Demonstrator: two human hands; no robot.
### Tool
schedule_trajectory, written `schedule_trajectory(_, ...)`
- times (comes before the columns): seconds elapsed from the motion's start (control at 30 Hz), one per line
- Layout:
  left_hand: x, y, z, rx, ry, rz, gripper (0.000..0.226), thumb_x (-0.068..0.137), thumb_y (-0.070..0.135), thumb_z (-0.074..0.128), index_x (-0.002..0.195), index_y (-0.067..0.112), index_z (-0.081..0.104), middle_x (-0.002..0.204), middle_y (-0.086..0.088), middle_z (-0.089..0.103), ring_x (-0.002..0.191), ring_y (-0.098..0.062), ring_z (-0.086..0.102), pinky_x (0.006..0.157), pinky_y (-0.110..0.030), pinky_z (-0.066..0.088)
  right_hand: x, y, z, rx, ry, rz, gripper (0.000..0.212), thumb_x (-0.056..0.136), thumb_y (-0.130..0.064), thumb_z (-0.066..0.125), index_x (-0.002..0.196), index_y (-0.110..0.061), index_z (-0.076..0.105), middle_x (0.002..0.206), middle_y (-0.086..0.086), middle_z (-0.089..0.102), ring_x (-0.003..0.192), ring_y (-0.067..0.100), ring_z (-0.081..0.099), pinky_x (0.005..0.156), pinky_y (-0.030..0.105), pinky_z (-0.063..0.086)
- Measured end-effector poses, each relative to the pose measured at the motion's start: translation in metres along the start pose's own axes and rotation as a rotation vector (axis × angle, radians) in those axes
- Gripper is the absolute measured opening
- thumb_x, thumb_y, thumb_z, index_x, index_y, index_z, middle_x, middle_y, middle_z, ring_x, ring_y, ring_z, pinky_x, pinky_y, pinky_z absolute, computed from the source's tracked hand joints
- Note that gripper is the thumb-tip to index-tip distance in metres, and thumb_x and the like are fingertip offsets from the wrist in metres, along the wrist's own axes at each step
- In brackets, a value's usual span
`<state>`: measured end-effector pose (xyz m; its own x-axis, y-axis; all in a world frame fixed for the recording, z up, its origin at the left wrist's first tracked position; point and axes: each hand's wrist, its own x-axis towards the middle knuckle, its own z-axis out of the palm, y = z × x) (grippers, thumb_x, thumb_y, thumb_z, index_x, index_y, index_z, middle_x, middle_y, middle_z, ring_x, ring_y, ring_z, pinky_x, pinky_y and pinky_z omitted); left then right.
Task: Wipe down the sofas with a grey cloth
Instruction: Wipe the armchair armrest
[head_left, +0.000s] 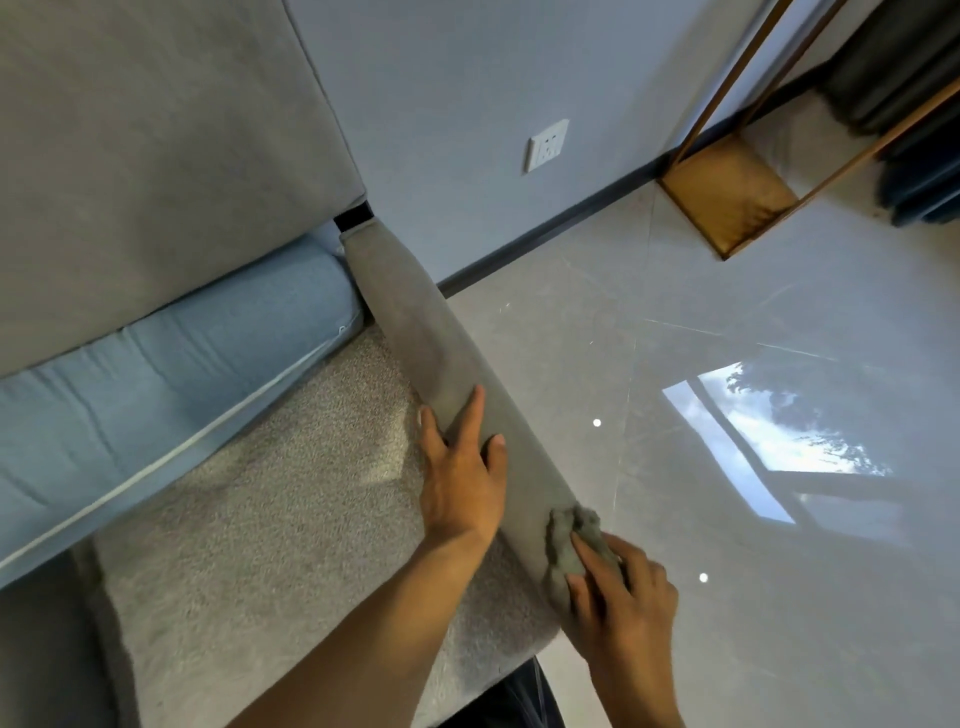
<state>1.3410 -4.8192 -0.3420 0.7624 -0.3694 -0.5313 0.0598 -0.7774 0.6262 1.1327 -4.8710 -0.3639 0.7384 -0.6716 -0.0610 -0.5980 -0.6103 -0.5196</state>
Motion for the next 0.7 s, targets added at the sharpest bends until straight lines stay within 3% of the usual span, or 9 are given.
schedule_trajectory(0.1, -0.023, -0.004, 0.008, -0.028, -0.032, 0.003, 0.06, 0.106, 0.043, 0.049, 0.155, 0.058, 0.017, 0.169, 0.001, -0.021, 0.153, -0.03, 0.023, 0.102, -0.037, 0.048, -0.038, 0.023, -0.015, -0.072, 0.017, -0.008, 0.051, 0.099, -0.063, 0.033, 0.118, -0.032, 0.07, 0.117, 0.002, 0.061, 0.091, 0.024, 0.053, 0.076, 0.034, 0.034)
schedule_trajectory(0.17, -0.034, -0.013, 0.015, -0.107, -0.052, 0.018, 0.059, 0.106, 0.043, 0.049, 0.153, 0.061, 0.019, 0.169, 0.005, -0.02, 0.154, -0.027, 0.021, 0.1, -0.03, 0.047, -0.053, 0.03, -0.015, -0.117, 0.025, -0.03, 0.058, 0.097, -0.065, 0.035, 0.115, -0.025, 0.073, 0.119, 0.0, 0.056, 0.093, 0.024, 0.051, 0.077, 0.036, 0.036)
schedule_trajectory(0.23, -0.04, -0.026, 0.021, -0.228, -0.067, 0.04, 0.055, 0.105, 0.043, 0.049, 0.147, 0.067, 0.022, 0.17, 0.009, -0.017, 0.153, -0.025, 0.025, 0.103, -0.032, 0.048, -0.058, 0.034, -0.006, -0.107, -0.001, -0.029, 0.053, 0.096, -0.061, 0.046, 0.118, -0.02, 0.073, 0.123, 0.003, 0.054, 0.1, 0.026, 0.052, 0.081, 0.039, 0.041)
schedule_trajectory(0.3, -0.042, -0.039, 0.026, -0.306, -0.058, 0.069, 0.053, 0.106, 0.041, 0.048, 0.143, 0.07, 0.024, 0.171, 0.008, -0.011, 0.151, -0.023, 0.031, 0.11, -0.038, 0.048, -0.05, 0.031, 0.003, -0.042, -0.047, -0.042, 0.044, 0.094, -0.049, 0.06, 0.133, -0.029, 0.062, 0.132, 0.006, 0.05, 0.114, 0.032, 0.05, 0.088, 0.048, 0.049)
schedule_trajectory(0.4, -0.042, -0.053, 0.029, -0.431, -0.038, 0.105, 0.048, 0.109, 0.036, 0.043, 0.146, 0.064, 0.033, 0.171, 0.008, 0.002, 0.151, -0.017, 0.029, 0.113, -0.028, 0.036, -0.017, 0.012, 0.018, -0.033, -0.125, -0.19, 0.045, 0.097, -0.039, 0.057, 0.14, -0.03, 0.05, 0.144, 0.008, 0.043, 0.131, 0.035, 0.041, 0.102, 0.058, 0.041)
schedule_trajectory(0.47, -0.041, -0.061, 0.029, -0.548, -0.023, 0.095, 0.046, 0.11, 0.032, 0.04, 0.148, 0.059, 0.036, 0.169, 0.008, 0.016, 0.151, -0.012, 0.028, 0.116, -0.026, 0.031, 0.012, -0.012, 0.026, -0.096, -0.121, -0.246, 0.045, 0.095, -0.029, 0.063, 0.138, -0.022, 0.055, 0.143, 0.012, 0.044, 0.129, 0.038, 0.043, 0.102, 0.057, 0.043)
schedule_trajectory(0.57, -0.044, -0.074, 0.029, -0.702, -0.064, 0.016, 0.047, 0.112, 0.028, 0.037, 0.153, 0.049, 0.035, 0.161, 0.008, 0.035, 0.147, -0.011, 0.036, 0.111, -0.022, 0.033, 0.03, -0.035, 0.033, -0.244, -0.054, -0.304, 0.046, 0.091, -0.022, 0.069, 0.135, -0.013, 0.061, 0.139, 0.017, 0.05, 0.119, 0.037, 0.049, 0.097, 0.045, 0.045)
schedule_trajectory(0.63, -0.045, -0.086, 0.036, -0.744, -0.08, 0.002, 0.048, 0.111, 0.022, 0.038, 0.147, 0.054, 0.04, 0.158, 0.006, 0.042, 0.145, -0.011, 0.04, 0.112, -0.022, 0.034, 0.022, -0.03, 0.026, -0.327, -0.061, -0.385, 0.037, 0.095, -0.023, 0.064, 0.132, -0.015, 0.064, 0.137, 0.016, 0.052, 0.113, 0.036, 0.051, 0.091, 0.042, 0.04)
schedule_trajectory(0.7, -0.046, -0.098, 0.044, -0.79, -0.09, 0.0, 0.053, 0.11, 0.021, 0.04, 0.132, 0.068, 0.044, 0.158, 0.006, 0.043, 0.145, -0.009, 0.04, 0.119, -0.031, 0.034, 0.008, -0.02, 0.014, -0.393, -0.063, -0.472, 0.036, 0.094, -0.032, 0.055, 0.124, -0.017, 0.07, 0.13, 0.012, 0.055, 0.104, 0.036, 0.053, 0.082, 0.038, 0.034)
